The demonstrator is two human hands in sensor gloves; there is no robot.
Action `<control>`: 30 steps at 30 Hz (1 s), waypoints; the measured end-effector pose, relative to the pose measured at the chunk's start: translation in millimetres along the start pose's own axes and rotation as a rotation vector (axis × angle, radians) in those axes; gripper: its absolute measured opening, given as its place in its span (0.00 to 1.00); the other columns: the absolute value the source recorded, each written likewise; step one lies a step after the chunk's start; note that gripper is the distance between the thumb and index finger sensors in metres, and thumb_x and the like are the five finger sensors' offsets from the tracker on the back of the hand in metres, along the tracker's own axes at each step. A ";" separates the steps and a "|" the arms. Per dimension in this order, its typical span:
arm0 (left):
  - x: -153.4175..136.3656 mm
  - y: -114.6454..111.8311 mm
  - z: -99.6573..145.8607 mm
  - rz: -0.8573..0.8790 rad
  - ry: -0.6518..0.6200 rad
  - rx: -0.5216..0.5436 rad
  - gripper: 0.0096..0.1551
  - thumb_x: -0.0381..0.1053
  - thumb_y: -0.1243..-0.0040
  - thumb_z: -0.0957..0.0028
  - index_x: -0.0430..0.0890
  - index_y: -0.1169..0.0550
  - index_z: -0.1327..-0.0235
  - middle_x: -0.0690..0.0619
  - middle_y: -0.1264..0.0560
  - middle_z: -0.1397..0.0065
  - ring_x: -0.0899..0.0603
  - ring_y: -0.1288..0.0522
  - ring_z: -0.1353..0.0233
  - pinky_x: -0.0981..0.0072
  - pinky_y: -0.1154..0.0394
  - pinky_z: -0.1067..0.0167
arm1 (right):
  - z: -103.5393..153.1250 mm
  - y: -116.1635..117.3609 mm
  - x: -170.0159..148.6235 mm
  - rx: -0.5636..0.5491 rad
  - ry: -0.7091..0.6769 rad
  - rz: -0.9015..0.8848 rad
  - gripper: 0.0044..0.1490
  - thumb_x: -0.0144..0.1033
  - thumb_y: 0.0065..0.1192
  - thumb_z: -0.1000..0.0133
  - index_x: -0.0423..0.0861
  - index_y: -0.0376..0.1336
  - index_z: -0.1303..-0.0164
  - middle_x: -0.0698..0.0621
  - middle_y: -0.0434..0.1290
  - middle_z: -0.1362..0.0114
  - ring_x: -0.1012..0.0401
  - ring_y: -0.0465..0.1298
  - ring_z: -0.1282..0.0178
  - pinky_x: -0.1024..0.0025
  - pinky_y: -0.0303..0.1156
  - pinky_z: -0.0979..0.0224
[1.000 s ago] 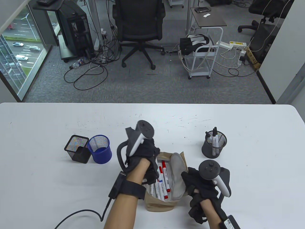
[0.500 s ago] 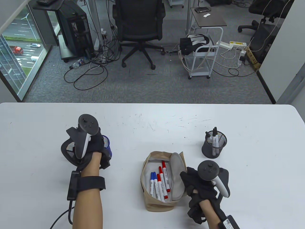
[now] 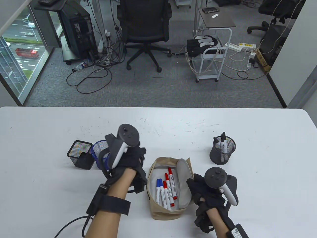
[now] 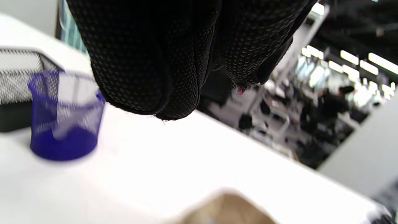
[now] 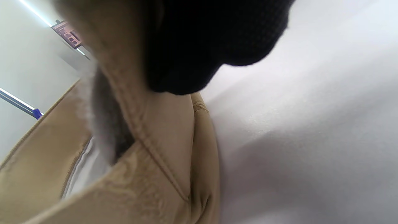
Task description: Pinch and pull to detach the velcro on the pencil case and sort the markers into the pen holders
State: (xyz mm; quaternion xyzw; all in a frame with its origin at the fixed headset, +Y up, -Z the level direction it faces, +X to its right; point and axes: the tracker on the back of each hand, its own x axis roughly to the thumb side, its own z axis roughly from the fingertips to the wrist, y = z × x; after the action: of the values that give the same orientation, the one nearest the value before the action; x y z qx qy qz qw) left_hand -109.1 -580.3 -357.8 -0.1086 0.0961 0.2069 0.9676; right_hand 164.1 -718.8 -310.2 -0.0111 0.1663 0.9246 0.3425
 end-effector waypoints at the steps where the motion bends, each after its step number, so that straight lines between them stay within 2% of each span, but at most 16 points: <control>1: 8.6 -12.1 1.3 -0.010 0.007 -0.062 0.33 0.52 0.23 0.53 0.39 0.17 0.37 0.41 0.11 0.41 0.42 0.07 0.50 0.64 0.07 0.61 | -0.3 0.1 -0.3 -0.002 0.001 0.001 0.36 0.44 0.62 0.41 0.30 0.65 0.32 0.37 0.82 0.42 0.60 0.86 0.74 0.70 0.81 0.69; 4: 26.2 -48.8 -2.0 -0.058 0.035 -0.221 0.33 0.53 0.23 0.52 0.38 0.17 0.36 0.40 0.12 0.40 0.42 0.07 0.49 0.64 0.07 0.60 | -1.1 -0.2 -1.0 -0.003 0.001 0.002 0.36 0.44 0.62 0.40 0.30 0.65 0.32 0.37 0.83 0.43 0.60 0.86 0.74 0.70 0.81 0.69; 8: 36.2 -97.3 -17.4 -0.152 0.097 -0.345 0.34 0.53 0.23 0.52 0.37 0.18 0.35 0.39 0.12 0.40 0.41 0.07 0.49 0.63 0.08 0.60 | -1.4 -1.3 -2.0 -0.004 0.005 0.002 0.36 0.44 0.62 0.40 0.30 0.65 0.33 0.37 0.83 0.43 0.60 0.86 0.74 0.70 0.81 0.69; 11: 34.5 -130.2 -34.7 -0.285 0.190 -0.395 0.36 0.54 0.23 0.52 0.37 0.19 0.34 0.39 0.13 0.38 0.40 0.08 0.47 0.62 0.08 0.58 | -1.8 -1.6 -2.9 0.000 0.007 -0.005 0.36 0.44 0.62 0.40 0.30 0.65 0.33 0.37 0.83 0.43 0.60 0.86 0.74 0.70 0.81 0.69; 15: 26.6 -160.2 -54.3 -0.409 0.298 -0.412 0.42 0.56 0.22 0.54 0.38 0.21 0.29 0.40 0.15 0.34 0.39 0.10 0.43 0.59 0.10 0.55 | -1.9 -1.8 -2.9 0.006 0.005 -0.009 0.36 0.44 0.62 0.40 0.30 0.65 0.33 0.37 0.83 0.43 0.60 0.86 0.74 0.70 0.81 0.69; 17: 25.5 -167.9 -60.0 -0.412 0.314 -0.417 0.44 0.57 0.22 0.55 0.40 0.22 0.27 0.43 0.14 0.34 0.39 0.11 0.42 0.59 0.11 0.54 | -1.8 -1.6 -2.6 0.005 0.003 -0.006 0.36 0.44 0.62 0.40 0.30 0.65 0.33 0.37 0.83 0.43 0.60 0.86 0.74 0.70 0.81 0.69; 18: 26.9 -168.3 -60.9 -0.432 0.318 -0.384 0.44 0.57 0.21 0.56 0.41 0.22 0.27 0.44 0.13 0.36 0.40 0.10 0.43 0.60 0.11 0.54 | -1.9 -1.3 -2.4 0.005 0.002 -0.005 0.36 0.44 0.62 0.40 0.30 0.65 0.33 0.37 0.83 0.43 0.60 0.86 0.74 0.70 0.81 0.69; 22: 28.3 -175.4 -67.5 -0.501 0.328 -0.372 0.44 0.57 0.20 0.57 0.44 0.22 0.26 0.48 0.12 0.40 0.44 0.09 0.48 0.63 0.11 0.56 | -2.2 -0.6 -2.1 0.006 0.001 -0.004 0.36 0.44 0.62 0.40 0.30 0.65 0.33 0.37 0.83 0.43 0.60 0.86 0.74 0.70 0.81 0.69; 25: 26.0 -177.0 -69.3 -0.474 0.317 -0.403 0.47 0.60 0.20 0.58 0.43 0.24 0.26 0.50 0.12 0.42 0.46 0.09 0.53 0.63 0.12 0.58 | -2.3 -0.7 -2.6 0.007 0.004 -0.007 0.36 0.44 0.62 0.40 0.30 0.65 0.33 0.37 0.83 0.43 0.60 0.86 0.74 0.70 0.81 0.69; 27: 28.1 -179.7 -68.0 -0.476 0.303 -0.388 0.49 0.61 0.20 0.58 0.40 0.25 0.26 0.52 0.11 0.45 0.48 0.09 0.57 0.64 0.12 0.60 | -2.3 -0.7 -2.6 0.008 0.005 -0.009 0.36 0.44 0.62 0.40 0.30 0.65 0.33 0.37 0.83 0.43 0.60 0.86 0.74 0.70 0.81 0.69; 30: 30.0 -172.7 -64.4 -0.455 0.266 -0.371 0.46 0.60 0.20 0.59 0.43 0.23 0.28 0.52 0.10 0.47 0.49 0.09 0.59 0.66 0.11 0.62 | -1.9 -1.2 -2.0 0.001 0.009 0.001 0.36 0.44 0.62 0.40 0.29 0.66 0.33 0.37 0.83 0.43 0.61 0.86 0.74 0.70 0.81 0.69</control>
State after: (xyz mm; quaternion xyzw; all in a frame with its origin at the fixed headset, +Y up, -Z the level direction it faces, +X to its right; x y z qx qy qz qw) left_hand -18.5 -738.8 -397.0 -0.3277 0.1555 -0.0167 0.9317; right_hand 166.3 -719.8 -312.1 -0.0147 0.1684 0.9246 0.3413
